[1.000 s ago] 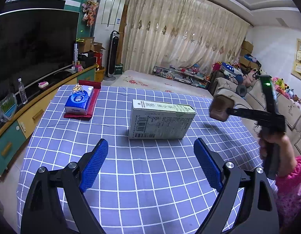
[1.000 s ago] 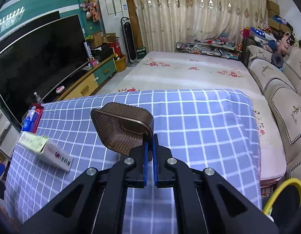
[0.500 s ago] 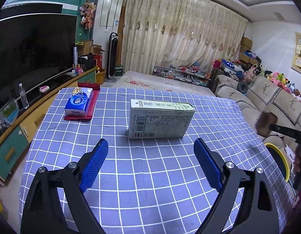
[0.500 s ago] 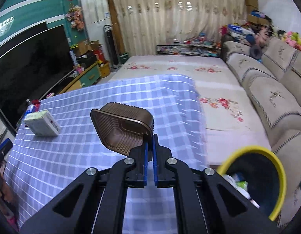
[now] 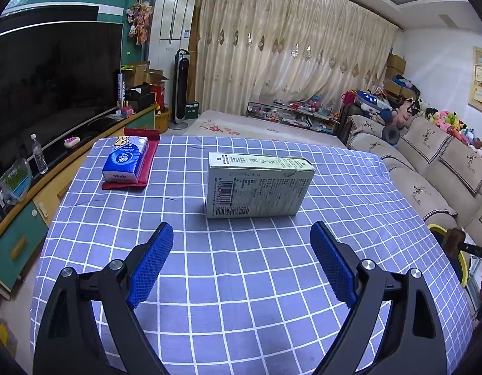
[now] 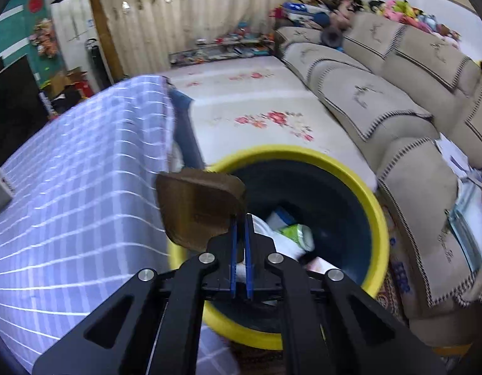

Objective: Collect trash
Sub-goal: 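Carry the brown tray with the right tool into the bin and release, then reach the left tool to the green-and-white tea box and grasp it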

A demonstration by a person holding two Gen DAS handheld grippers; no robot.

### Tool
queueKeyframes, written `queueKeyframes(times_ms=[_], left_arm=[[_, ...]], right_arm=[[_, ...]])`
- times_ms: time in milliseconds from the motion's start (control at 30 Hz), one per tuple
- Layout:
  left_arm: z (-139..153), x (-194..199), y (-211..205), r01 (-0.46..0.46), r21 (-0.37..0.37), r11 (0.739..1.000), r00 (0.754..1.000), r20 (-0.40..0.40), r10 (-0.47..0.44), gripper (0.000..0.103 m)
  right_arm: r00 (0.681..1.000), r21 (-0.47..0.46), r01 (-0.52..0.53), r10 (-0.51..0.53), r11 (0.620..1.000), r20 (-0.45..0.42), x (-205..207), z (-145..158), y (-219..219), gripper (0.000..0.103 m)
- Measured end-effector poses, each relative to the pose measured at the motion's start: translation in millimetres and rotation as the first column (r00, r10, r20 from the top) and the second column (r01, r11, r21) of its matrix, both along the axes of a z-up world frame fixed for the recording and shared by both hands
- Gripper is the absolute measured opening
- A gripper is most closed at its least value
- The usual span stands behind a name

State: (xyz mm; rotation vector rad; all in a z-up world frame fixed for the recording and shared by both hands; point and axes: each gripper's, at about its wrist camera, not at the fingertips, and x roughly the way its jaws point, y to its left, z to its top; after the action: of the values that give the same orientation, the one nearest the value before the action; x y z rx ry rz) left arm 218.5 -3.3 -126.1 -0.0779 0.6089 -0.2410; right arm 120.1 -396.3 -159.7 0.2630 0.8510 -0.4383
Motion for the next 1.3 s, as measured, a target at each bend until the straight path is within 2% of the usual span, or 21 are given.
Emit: queueKeyframes(times_ms=[100,133,200,333,500,633,933,1167,1300], left_arm=[[0,1,-1,0.003,0.001,1.000,1.000,0.000,-0.003,0.088],[0,1,-1,0.007,-0.001,1.000,1.000,0.000,-0.007,0.088],[0,1,-1,0.015,-0.010,1.000,1.000,-0.004,-0.015,0.088],[-1,7,-3,0.046,-0.037,0.998,0.998,-0.038,-0.047,0.088],[3,19,-10,0.081,-0.021,0.996,0.993,-0.089,-0.083,0.088],[7,40,-13,0.088,0.014,0.996,0.991,-0.101,-0.086,0.088],[-8,95,-16,0.125,-0.013,0.992,0.974,-0.189,-0.125,0.088],[-15,97,-33,0.167,-0.026,0.986,0.964,-0.204,-0.169,0.088],[-16,87,-54,0.216,-0.051,0.975,0.947,-0.234,-0.222,0.088]], right_arm=[[0.999,-0.007,0.037,-0.038,0.999,-0.030,-2,-9,-9,0.007],[0.998,-0.008,0.055,-0.055,0.998,-0.040,-2,-12,-11,0.016],[0.996,-0.008,0.079,-0.079,0.997,-0.037,-3,-15,-15,0.024],[0.997,0.001,0.076,-0.076,0.997,-0.023,-5,-17,-14,0.025],[0.998,0.015,0.058,-0.057,0.998,-0.007,0,-13,-14,0.025],[0.999,0.020,0.041,-0.042,0.999,0.015,2,-6,-10,0.025],[0.999,0.025,0.028,-0.029,0.999,0.034,2,2,-8,0.025],[0.999,0.033,0.016,-0.017,0.999,0.035,4,2,-6,0.025],[0.999,0.037,0.000,-0.002,0.999,0.037,6,2,-3,0.025]])
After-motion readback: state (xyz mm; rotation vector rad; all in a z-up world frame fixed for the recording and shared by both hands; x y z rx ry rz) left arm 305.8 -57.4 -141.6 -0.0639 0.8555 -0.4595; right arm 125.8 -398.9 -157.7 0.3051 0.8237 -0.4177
